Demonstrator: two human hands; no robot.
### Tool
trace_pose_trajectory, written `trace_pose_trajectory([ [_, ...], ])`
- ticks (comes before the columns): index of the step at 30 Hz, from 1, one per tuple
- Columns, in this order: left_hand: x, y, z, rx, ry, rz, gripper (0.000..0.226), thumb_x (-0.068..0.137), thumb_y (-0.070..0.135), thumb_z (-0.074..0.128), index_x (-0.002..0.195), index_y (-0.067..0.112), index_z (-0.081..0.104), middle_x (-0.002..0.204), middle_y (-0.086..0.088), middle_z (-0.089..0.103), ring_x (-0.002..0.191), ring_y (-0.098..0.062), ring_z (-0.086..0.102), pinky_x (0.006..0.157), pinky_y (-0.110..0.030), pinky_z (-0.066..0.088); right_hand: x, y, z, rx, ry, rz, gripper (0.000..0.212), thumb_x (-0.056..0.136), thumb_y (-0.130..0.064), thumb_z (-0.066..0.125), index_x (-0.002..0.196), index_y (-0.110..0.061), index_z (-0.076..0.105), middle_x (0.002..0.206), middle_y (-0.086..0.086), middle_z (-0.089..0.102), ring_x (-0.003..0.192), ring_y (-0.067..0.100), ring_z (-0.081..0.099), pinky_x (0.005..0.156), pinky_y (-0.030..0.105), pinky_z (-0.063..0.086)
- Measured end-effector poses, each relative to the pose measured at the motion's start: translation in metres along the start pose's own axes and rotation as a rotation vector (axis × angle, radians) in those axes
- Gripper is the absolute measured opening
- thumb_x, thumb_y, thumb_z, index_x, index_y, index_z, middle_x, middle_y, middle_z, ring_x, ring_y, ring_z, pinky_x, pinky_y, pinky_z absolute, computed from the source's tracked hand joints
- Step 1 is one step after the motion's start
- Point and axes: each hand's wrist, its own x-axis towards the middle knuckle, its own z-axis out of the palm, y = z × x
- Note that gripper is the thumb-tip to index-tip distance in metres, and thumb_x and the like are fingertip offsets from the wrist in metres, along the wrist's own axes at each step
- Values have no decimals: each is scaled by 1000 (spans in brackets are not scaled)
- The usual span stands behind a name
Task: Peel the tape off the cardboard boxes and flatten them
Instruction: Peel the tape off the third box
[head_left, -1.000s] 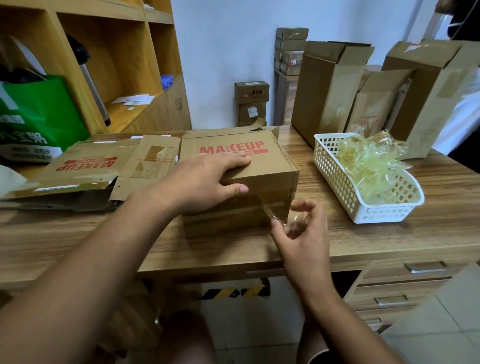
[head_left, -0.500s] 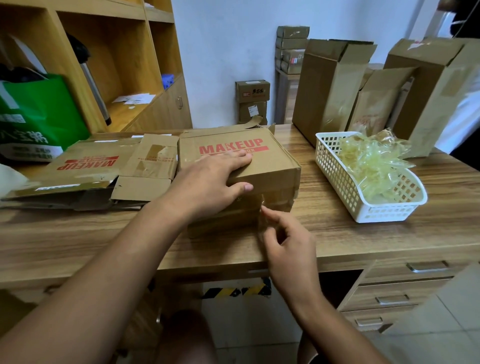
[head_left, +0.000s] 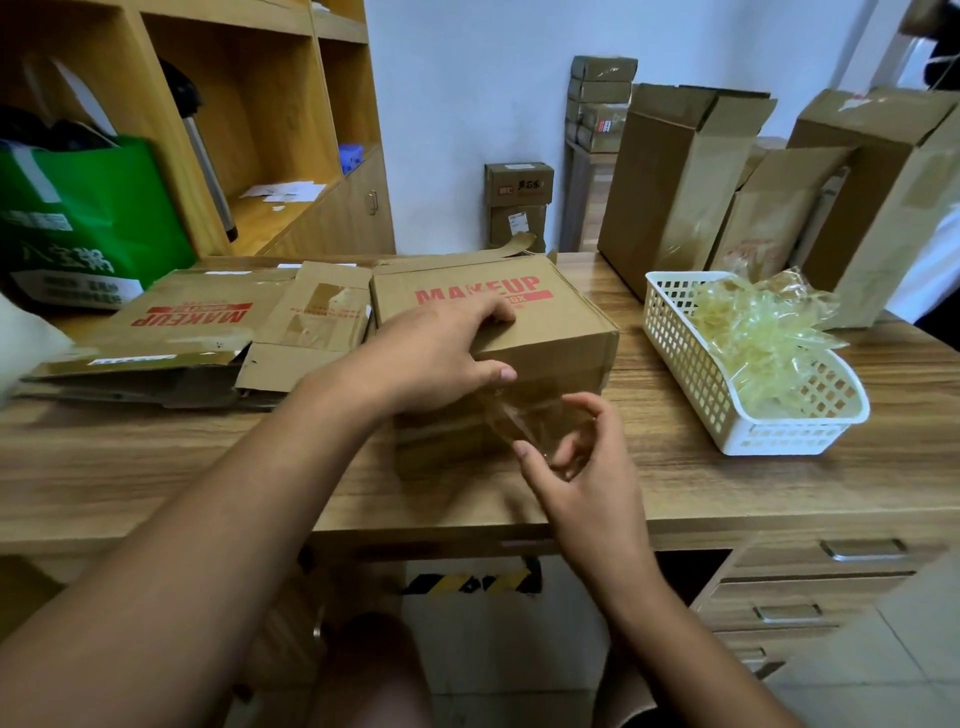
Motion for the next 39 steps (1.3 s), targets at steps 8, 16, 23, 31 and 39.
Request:
trace_pose_trajectory([
  [8,-9,-23,-14,-96,-211,118,64,94,51,62,150,52,31,157,33,21,141,9,18,111,-20,12,17,11,-10,-199,-45,-157,22,95,-28,68,114,-40,71,97,-18,62,93,-1,60,80,10,43],
  [16,-15,-6,-2,-31,-38,76,60,95,52,58,150,49,35,158,29,25,146,-2,24,118,-33,23,-5,2,-6,-88,-46,-180,26,93,-2,67,107,-23,75,98,-6,61,94,5,61,79,20,52],
  [23,-18,11,13,40,73,53,57,98,51,53,151,44,34,160,21,28,145,-6,21,117,-30,15,-46,-18,32,-157,-87,-302,12,95,-3,63,104,-8,69,92,-8,51,81,-1,49,72,6,37],
  [31,-19,6,5,-5,45,82,62,92,52,62,148,37,43,157,19,36,143,-6,30,113,-25,21,-27,-11,13,-84,6,-174,15,89,-25,75,90,-18,63,99,-9,48,97,3,55,76,13,49],
  [39,-27,-15,-11,-48,-170,166,61,95,59,52,149,57,26,152,39,11,112,43,-11,108,-10,-7,5,0,-8,111,63,-87,26,87,-13,78,74,-23,58,117,-7,54,103,3,68,85,14,53],
])
